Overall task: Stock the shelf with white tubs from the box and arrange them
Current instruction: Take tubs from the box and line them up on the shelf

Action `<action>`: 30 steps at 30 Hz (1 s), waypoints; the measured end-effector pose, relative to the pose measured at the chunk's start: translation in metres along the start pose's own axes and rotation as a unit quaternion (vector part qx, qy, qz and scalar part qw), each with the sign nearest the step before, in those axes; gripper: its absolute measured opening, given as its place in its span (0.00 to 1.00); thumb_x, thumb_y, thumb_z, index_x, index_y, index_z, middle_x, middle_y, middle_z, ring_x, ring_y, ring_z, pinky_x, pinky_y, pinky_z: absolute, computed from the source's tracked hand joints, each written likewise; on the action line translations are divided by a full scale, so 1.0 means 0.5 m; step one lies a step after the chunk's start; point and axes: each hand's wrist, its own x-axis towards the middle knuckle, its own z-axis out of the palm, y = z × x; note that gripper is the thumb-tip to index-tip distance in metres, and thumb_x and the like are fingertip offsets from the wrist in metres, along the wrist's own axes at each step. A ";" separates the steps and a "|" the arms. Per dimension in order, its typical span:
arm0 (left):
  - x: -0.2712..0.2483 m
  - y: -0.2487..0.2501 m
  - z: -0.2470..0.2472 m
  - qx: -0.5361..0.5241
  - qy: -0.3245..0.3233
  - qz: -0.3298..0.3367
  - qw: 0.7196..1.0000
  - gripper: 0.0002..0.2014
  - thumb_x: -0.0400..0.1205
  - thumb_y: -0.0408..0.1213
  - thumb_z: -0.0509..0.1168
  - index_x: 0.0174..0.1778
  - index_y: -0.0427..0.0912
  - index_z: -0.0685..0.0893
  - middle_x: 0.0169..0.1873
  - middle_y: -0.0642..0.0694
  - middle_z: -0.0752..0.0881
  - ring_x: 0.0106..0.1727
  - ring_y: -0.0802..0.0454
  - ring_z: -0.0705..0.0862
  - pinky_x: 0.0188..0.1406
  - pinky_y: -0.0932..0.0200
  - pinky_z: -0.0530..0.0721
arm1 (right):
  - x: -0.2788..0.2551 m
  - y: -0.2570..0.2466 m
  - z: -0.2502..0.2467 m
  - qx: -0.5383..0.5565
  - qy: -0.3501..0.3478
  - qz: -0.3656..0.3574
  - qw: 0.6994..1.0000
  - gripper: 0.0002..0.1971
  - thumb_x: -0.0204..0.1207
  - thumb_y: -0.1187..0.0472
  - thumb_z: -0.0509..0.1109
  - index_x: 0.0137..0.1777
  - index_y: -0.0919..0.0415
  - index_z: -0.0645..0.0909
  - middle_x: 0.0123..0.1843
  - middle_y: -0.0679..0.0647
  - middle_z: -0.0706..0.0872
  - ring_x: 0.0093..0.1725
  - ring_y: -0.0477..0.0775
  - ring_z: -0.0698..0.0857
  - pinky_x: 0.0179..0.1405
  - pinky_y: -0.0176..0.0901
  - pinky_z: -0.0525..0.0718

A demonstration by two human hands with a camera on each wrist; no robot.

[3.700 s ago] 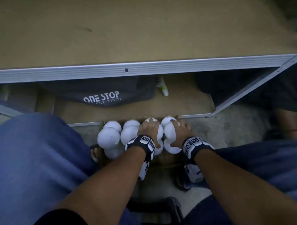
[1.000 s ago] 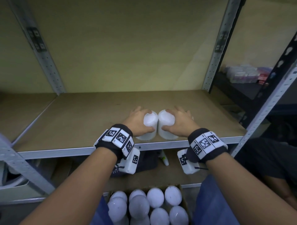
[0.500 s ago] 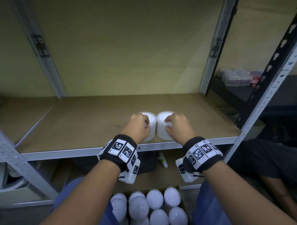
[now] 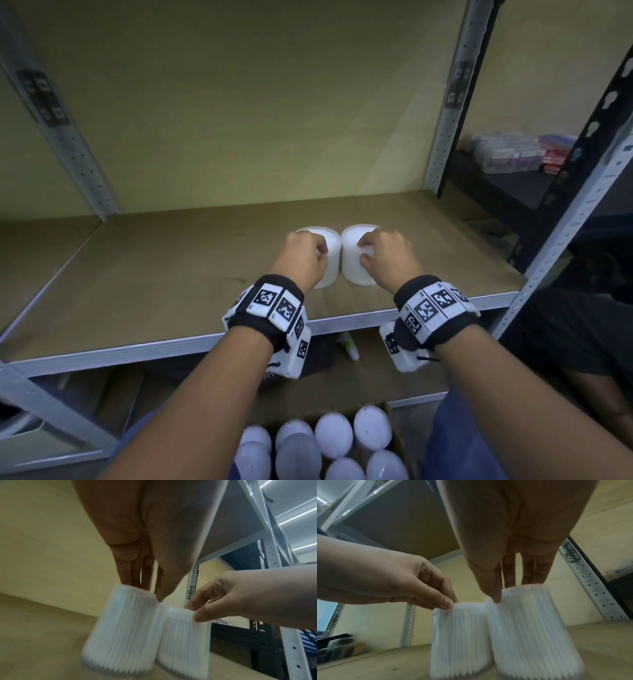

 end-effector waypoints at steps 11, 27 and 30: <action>0.163 0.033 0.069 -0.006 -0.010 0.019 1.000 0.09 0.81 0.32 0.63 0.49 0.40 0.90 0.52 0.41 0.89 0.53 0.44 0.87 0.55 0.56 0.85 | 0.160 0.076 0.011 0.020 -0.018 0.048 0.998 0.17 0.79 0.63 0.67 0.67 0.59 0.82 0.68 0.58 0.83 0.69 0.60 0.79 0.70 0.49 0.77; 0.371 0.055 0.166 -0.037 -0.006 0.010 0.999 0.08 0.80 0.32 0.65 0.46 0.39 0.90 0.49 0.40 0.90 0.52 0.41 0.88 0.54 0.55 0.85 | 0.358 0.174 0.034 -0.039 0.006 0.046 0.998 0.17 0.79 0.65 0.65 0.67 0.59 0.81 0.67 0.58 0.83 0.65 0.60 0.81 0.63 0.48 0.78; 0.396 0.061 0.175 -0.029 -0.004 0.018 0.999 0.09 0.80 0.32 0.65 0.48 0.38 0.90 0.50 0.39 0.90 0.54 0.40 0.87 0.56 0.53 0.85 | 0.386 0.187 0.036 -0.038 0.006 0.042 0.998 0.17 0.79 0.66 0.64 0.67 0.60 0.81 0.67 0.59 0.83 0.66 0.60 0.81 0.63 0.47 0.78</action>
